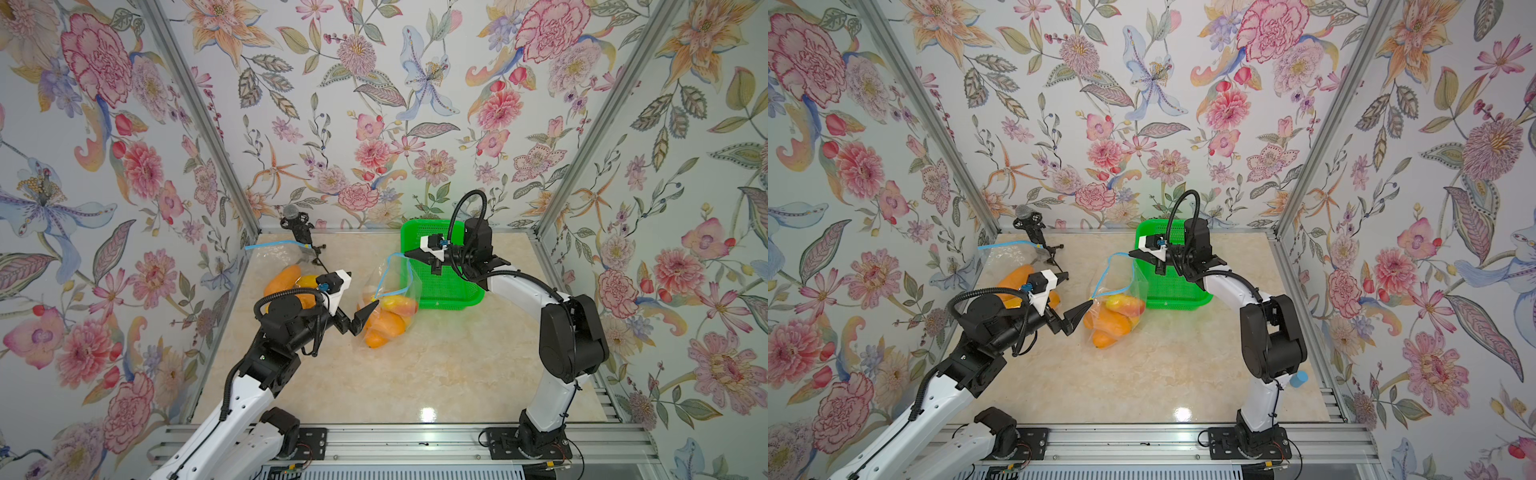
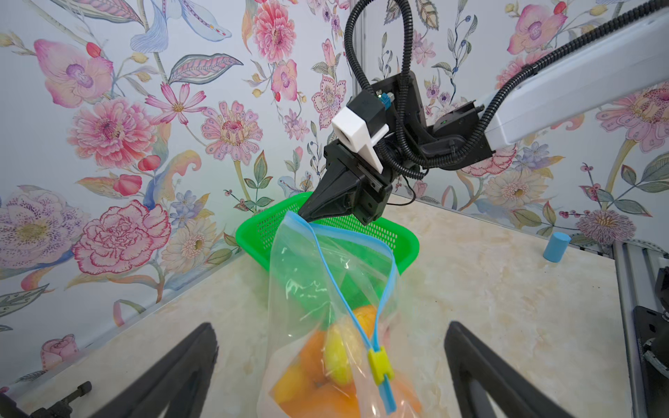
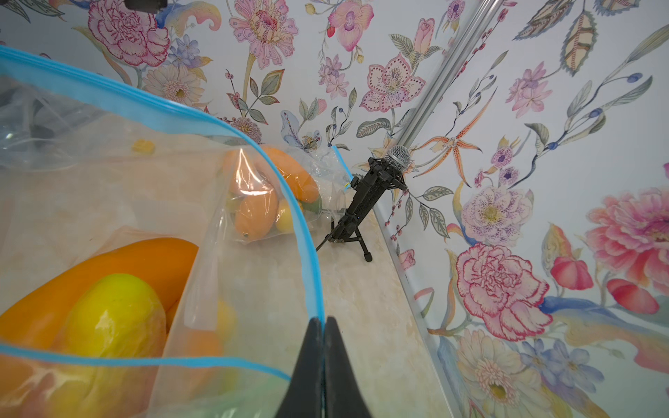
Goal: Place the mango in a zip-top bag and seal the zipper
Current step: Adjust the zipper food storage bag at the center of the board.
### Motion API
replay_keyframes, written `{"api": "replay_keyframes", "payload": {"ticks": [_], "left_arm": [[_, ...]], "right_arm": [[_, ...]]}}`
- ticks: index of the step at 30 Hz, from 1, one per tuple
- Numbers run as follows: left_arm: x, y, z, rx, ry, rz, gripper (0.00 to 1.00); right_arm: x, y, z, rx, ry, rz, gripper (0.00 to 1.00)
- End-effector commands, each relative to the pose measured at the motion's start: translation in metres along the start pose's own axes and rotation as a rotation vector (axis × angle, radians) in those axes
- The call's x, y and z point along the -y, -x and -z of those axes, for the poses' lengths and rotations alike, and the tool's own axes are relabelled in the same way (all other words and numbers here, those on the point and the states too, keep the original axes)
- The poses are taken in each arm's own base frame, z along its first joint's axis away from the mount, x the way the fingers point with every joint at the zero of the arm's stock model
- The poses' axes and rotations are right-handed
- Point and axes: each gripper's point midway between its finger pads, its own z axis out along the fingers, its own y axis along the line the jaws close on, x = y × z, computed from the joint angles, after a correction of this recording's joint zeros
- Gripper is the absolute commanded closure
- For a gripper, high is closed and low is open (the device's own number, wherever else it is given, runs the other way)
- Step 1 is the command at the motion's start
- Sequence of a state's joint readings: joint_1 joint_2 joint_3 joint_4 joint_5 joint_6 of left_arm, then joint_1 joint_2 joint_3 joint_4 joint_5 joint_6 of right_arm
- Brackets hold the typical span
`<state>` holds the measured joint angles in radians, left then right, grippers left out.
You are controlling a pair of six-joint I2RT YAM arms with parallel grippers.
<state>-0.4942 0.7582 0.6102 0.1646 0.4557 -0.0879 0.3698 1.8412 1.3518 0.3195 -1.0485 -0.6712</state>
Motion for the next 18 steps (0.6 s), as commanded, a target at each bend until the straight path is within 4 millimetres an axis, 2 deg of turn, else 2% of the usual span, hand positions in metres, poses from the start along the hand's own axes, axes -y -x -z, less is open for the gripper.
{"api": "replay_keyframes", "payload": {"ticks": [1,5,6,10,15,18], "left_arm": [[0.002,-0.001,0.000,0.058,0.035,-0.010,0.01],[-0.004,-0.009,-0.007,0.048,0.084,-0.031,0.03],[-0.009,-0.012,-0.010,0.039,0.108,-0.031,0.09],[-0.021,-0.012,-0.021,0.022,0.156,-0.047,0.44],[-0.015,-0.010,-0.033,0.021,0.101,-0.052,0.62],[-0.015,-0.004,-0.033,0.035,0.100,-0.052,0.89]], "right_arm": [[0.004,0.000,-0.002,0.012,-0.002,0.000,1.00],[0.005,0.002,-0.003,0.010,-0.010,-0.001,1.00],[0.006,0.003,-0.002,0.010,-0.012,-0.001,1.00],[0.004,0.006,-0.002,0.014,-0.014,-0.002,1.00],[0.007,0.008,0.000,0.011,-0.038,-0.004,1.00],[0.008,0.017,0.005,0.017,-0.048,0.008,1.00]]}}
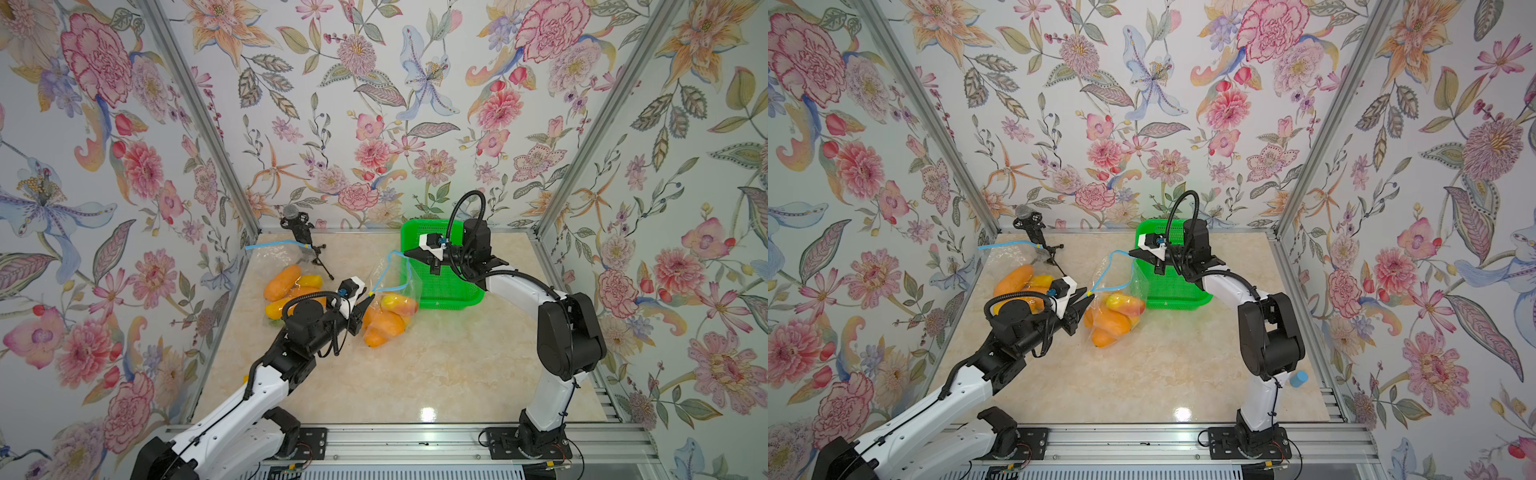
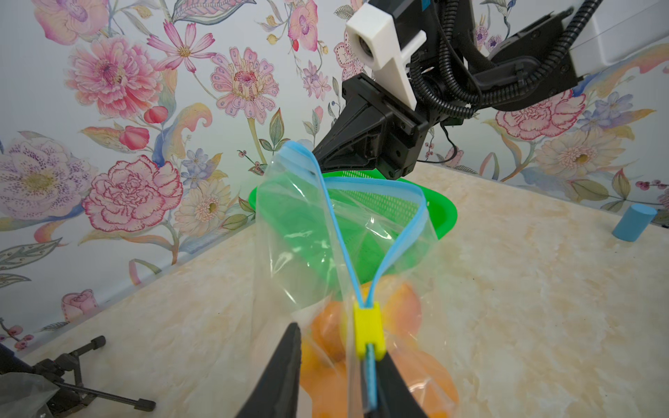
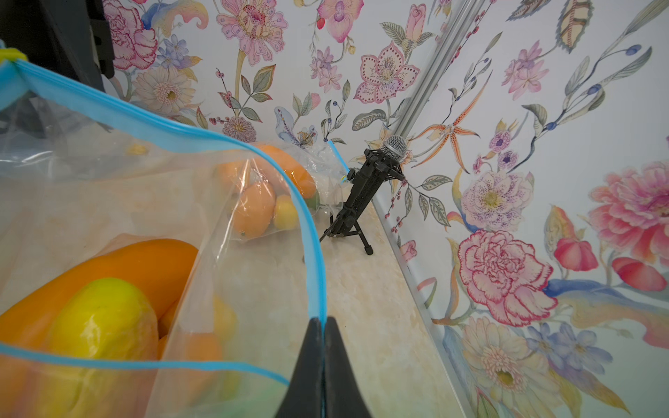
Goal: Place the mango in a zip-top bag and seal the zipper
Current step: Adjust the zipper food storage bag at the center of the board.
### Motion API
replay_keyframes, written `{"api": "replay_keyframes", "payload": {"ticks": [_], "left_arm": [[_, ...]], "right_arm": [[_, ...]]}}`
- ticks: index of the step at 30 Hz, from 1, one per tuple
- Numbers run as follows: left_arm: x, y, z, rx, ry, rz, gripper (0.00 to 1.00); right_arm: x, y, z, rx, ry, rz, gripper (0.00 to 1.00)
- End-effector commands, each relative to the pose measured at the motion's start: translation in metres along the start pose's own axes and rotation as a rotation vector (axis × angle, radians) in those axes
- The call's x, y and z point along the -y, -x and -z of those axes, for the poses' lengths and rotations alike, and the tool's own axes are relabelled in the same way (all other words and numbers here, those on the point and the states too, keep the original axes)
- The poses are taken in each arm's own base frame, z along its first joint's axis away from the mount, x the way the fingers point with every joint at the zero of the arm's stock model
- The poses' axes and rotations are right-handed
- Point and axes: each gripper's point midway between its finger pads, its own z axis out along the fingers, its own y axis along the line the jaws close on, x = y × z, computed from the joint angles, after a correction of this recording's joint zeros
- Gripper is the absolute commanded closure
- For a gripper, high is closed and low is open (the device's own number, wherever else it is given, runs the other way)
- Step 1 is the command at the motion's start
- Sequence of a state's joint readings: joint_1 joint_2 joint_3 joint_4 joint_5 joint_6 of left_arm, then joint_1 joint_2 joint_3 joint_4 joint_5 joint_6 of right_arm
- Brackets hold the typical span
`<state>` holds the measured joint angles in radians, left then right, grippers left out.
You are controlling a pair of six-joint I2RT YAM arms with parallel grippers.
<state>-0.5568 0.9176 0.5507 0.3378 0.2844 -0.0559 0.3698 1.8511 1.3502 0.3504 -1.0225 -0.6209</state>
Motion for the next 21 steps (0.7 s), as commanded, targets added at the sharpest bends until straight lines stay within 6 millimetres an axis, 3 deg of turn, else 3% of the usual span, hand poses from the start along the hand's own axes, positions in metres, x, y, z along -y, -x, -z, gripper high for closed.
{"api": "replay_keyframes", "payload": {"ticks": [1,8,12,18,21], "left_arm": [[0.000,0.038,0.003,0.107,-0.004,-0.024,0.90],[-0.001,0.076,0.011,0.153,-0.013,-0.083,0.95],[0.005,0.083,0.007,0.126,-0.056,-0.124,0.97],[0.011,0.083,0.000,0.063,-0.109,-0.181,0.99],[0.013,0.081,-0.003,0.045,-0.127,-0.189,0.99]], "right_arm": [[0.002,0.027,0.009,0.032,-0.028,0.053,0.99],[-0.006,0.083,0.035,0.018,-0.064,0.085,0.76],[-0.044,0.119,0.024,0.026,0.020,0.180,0.48],[-0.083,0.159,0.003,0.078,0.139,0.231,0.39],[-0.098,0.158,-0.006,0.054,0.196,0.221,0.39]]}}
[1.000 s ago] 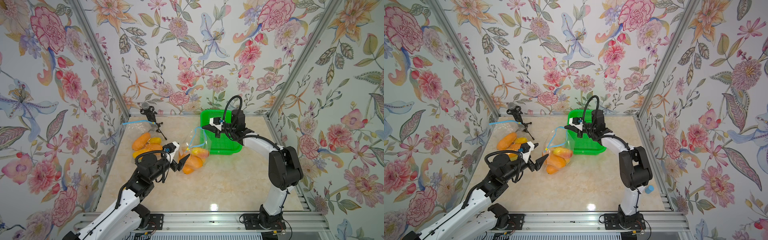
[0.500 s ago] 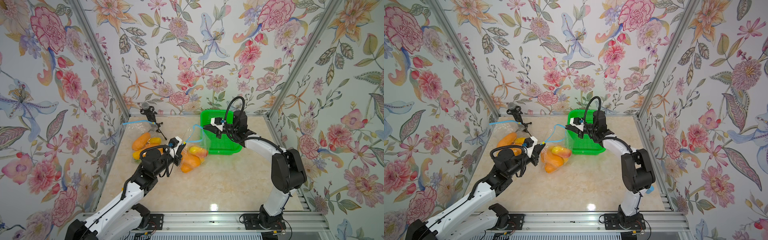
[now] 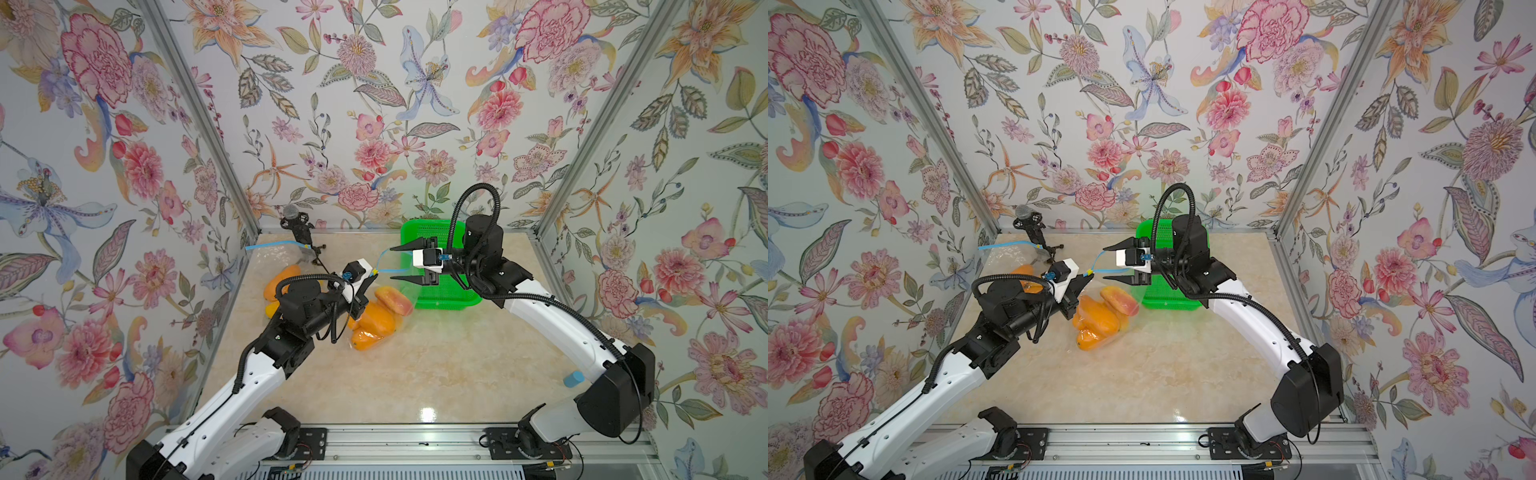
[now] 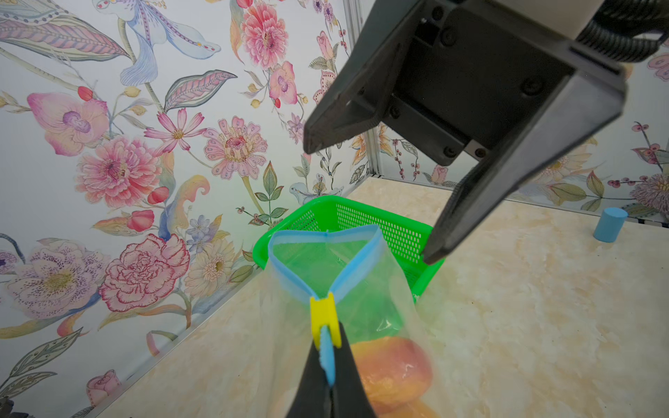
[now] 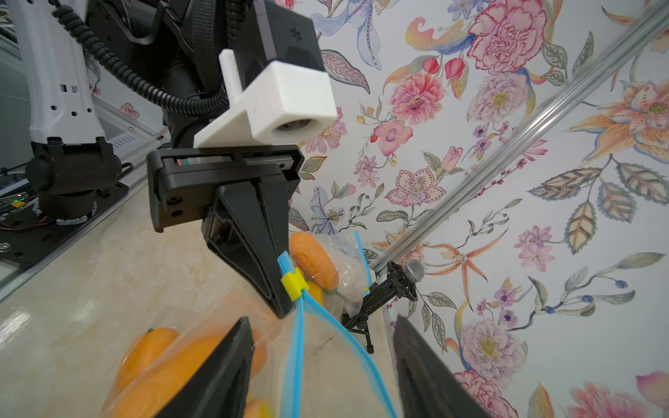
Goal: Place the mango in a zip-top bag and seal the zipper
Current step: Zip the zipper on the zipper food storage bag.
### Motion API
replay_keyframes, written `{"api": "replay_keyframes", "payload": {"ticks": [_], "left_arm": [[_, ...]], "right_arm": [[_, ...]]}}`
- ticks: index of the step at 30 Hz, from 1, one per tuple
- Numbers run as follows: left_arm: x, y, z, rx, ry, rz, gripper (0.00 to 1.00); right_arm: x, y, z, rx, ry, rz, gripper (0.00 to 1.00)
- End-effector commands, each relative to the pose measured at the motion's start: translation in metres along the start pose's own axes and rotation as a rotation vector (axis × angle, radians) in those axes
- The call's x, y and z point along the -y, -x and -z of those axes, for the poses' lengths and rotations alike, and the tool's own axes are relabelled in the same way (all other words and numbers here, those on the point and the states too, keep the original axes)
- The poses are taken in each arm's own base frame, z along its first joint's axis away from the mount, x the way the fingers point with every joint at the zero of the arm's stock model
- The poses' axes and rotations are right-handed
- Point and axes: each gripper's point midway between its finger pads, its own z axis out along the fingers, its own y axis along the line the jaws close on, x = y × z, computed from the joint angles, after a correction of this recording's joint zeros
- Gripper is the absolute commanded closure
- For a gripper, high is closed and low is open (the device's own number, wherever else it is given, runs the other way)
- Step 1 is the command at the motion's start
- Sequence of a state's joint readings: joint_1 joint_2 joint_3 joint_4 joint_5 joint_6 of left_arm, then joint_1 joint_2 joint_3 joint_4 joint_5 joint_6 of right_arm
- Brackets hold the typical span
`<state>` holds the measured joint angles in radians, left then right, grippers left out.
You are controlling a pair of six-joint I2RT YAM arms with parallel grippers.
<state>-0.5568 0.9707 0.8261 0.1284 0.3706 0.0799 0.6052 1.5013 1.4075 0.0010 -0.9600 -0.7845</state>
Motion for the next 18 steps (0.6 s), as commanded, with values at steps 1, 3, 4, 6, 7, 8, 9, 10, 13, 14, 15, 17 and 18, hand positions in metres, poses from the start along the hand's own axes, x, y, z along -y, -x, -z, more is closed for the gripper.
{"api": "replay_keyframes", "payload": {"ticks": [1,3,4,6,7,8,9,10,13,14,15,17,18], "left_arm": [[0.006,0.011,0.000,0.010,-0.043,-0.049,0.99],[0.008,0.011,0.001,0.008,-0.053,-0.070,0.99],[0.009,0.012,0.001,0.010,-0.058,-0.074,0.99],[0.011,0.011,0.001,0.009,-0.070,-0.078,0.99],[0.011,0.011,0.001,0.006,-0.071,-0.080,0.99],[0.011,0.010,-0.001,-0.001,-0.078,-0.080,0.99],[0.012,0.010,-0.001,-0.005,-0.085,-0.084,0.99],[0.013,0.011,-0.002,-0.006,-0.095,-0.086,0.99],[0.017,0.012,-0.004,-0.007,-0.126,-0.094,0.99],[0.018,0.012,-0.005,-0.010,-0.130,-0.098,0.99],[0.019,0.011,-0.006,-0.019,-0.141,-0.101,0.99],[0.020,0.010,-0.009,-0.034,-0.158,-0.111,0.99],[0.021,0.010,-0.010,-0.039,-0.166,-0.119,1.00]], "right_arm": [[-0.018,-0.010,-0.009,-0.048,0.089,-0.030,0.40],[-0.023,-0.015,-0.013,-0.069,0.114,-0.044,0.45],[-0.023,-0.018,-0.014,-0.082,0.119,-0.051,0.50],[-0.023,-0.022,-0.015,-0.094,0.124,-0.055,0.53],[-0.027,-0.019,-0.019,-0.085,0.139,-0.052,0.54],[-0.032,-0.015,-0.024,-0.074,0.158,-0.052,0.55],[-0.034,-0.016,-0.026,-0.076,0.167,-0.053,0.55],[-0.034,-0.018,-0.028,-0.082,0.168,-0.051,0.55],[-0.034,-0.020,-0.030,-0.085,0.174,-0.052,0.58],[-0.034,-0.019,-0.030,-0.080,0.177,-0.051,0.59],[-0.035,-0.019,-0.031,-0.078,0.181,-0.053,0.60],[-0.034,-0.019,-0.031,-0.079,0.179,-0.051,0.61],[-0.033,-0.020,-0.031,-0.085,0.175,-0.049,0.62]]}}
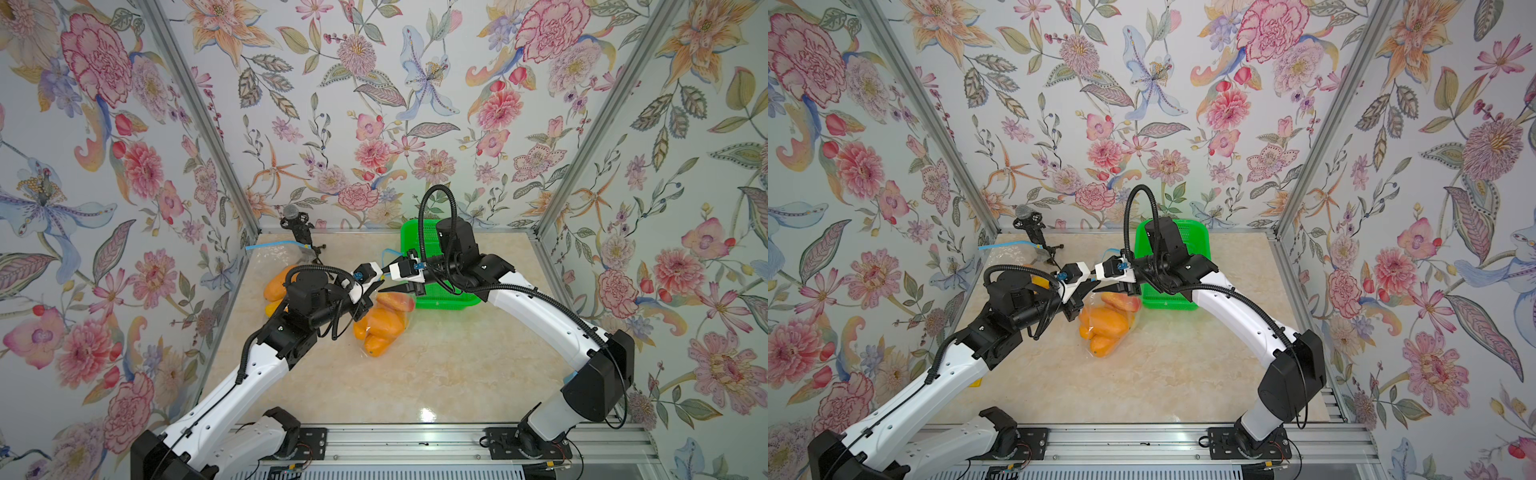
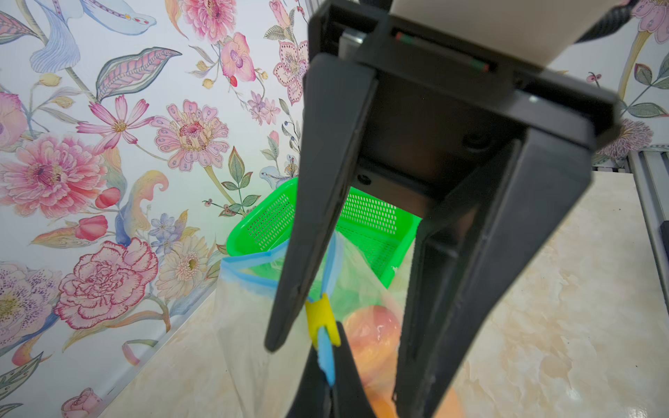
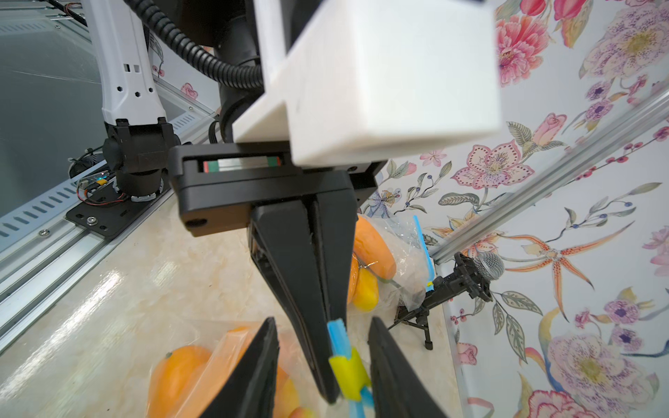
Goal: Place the mango in a zip-top bag and seal the zipper
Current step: Zip the zipper on the zipper food storage bag.
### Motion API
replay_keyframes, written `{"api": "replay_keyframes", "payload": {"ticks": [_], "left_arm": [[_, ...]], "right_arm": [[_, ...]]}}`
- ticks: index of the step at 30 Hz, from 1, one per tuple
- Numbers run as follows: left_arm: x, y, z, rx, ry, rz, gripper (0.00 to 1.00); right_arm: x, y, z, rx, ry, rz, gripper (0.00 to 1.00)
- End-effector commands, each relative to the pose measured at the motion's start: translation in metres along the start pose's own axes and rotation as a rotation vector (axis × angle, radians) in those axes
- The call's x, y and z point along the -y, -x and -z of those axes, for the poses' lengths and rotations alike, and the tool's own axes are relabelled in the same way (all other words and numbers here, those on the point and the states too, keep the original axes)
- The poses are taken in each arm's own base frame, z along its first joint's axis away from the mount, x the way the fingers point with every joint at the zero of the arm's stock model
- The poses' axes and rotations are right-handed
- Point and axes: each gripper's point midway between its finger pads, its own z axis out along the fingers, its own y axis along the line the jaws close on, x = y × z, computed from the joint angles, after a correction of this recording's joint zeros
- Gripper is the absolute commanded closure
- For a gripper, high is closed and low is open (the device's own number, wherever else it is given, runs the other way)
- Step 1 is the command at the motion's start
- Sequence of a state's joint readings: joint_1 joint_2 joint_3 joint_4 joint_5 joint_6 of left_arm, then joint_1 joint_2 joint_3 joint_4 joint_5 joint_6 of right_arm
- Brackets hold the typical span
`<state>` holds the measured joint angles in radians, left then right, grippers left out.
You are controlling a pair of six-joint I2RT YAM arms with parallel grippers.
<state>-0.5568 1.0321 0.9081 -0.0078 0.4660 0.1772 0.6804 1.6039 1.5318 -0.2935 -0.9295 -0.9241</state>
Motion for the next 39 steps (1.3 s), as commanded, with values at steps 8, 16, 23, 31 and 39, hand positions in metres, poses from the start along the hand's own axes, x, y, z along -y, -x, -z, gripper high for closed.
{"api": "replay_keyframes", "payload": {"ticks": [8,16,23,31,39], "left_arm": [[0.003,0.021,0.005,0.022,-0.037,-0.111,1.00],[-0.004,0.025,0.011,0.015,0.007,-0.137,1.00],[-0.005,0.032,0.018,0.030,0.024,-0.151,1.00],[-0.009,0.044,0.029,0.060,0.058,-0.173,1.00],[-0.024,0.050,0.040,0.084,0.169,-0.170,1.00]], "right_arm": [[0.003,-0.005,0.008,-0.016,0.004,-0.018,0.78],[-0.005,-0.007,0.011,-0.029,0.019,-0.024,0.86],[-0.002,-0.014,0.016,-0.091,-0.025,-0.001,0.95],[0.016,-0.024,0.031,-0.190,-0.123,0.020,0.97],[0.028,-0.042,0.052,-0.257,-0.206,-0.055,0.97]]}}
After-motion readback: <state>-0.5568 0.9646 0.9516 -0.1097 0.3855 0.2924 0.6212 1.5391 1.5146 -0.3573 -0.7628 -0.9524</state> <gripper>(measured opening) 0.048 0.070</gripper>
